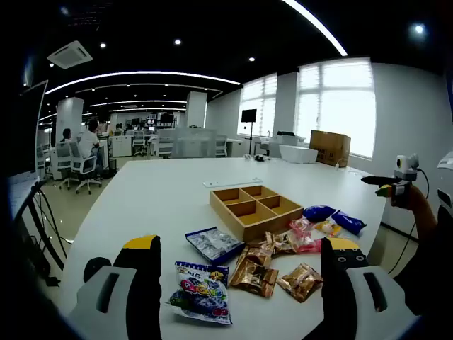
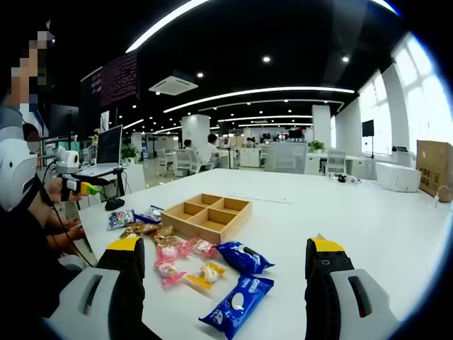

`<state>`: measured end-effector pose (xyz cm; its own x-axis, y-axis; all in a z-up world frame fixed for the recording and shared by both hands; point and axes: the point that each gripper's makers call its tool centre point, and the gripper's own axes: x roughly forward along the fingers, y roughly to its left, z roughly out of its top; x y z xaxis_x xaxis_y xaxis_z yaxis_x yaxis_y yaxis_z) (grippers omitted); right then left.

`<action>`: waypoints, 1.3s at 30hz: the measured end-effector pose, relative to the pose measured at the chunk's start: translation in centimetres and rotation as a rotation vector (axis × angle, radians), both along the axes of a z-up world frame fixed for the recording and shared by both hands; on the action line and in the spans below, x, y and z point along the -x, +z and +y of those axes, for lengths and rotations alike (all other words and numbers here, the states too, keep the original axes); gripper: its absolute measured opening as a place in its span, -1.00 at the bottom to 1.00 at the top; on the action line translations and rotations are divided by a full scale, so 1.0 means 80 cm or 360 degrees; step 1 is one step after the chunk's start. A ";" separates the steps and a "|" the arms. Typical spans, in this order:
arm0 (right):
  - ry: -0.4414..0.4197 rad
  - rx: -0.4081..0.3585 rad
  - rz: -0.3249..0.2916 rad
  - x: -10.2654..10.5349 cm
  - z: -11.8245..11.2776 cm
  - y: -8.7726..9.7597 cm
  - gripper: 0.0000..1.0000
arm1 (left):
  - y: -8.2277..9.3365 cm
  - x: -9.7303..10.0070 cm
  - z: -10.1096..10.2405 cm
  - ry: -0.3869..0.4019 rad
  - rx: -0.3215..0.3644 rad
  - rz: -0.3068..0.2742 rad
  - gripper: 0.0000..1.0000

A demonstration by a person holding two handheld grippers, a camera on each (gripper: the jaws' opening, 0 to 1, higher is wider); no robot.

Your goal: Pick up the scattered marshmallows, QQ candies, Oreo cookies, and mixed nuts on the table and sort them into separate containers

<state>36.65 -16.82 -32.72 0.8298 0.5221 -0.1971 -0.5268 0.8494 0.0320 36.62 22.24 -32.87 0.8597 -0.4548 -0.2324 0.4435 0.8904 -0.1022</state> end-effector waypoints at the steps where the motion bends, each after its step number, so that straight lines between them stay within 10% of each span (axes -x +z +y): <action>1: 0.0002 0.0000 0.0002 0.000 0.001 0.000 0.79 | 0.000 0.000 0.001 0.0002 0.0000 0.0000 0.94; 39: 0.0015 0.0038 -0.0032 -0.003 0.004 0.006 0.78 | -0.006 -0.001 -0.003 -0.0021 -0.0070 -0.0007 0.94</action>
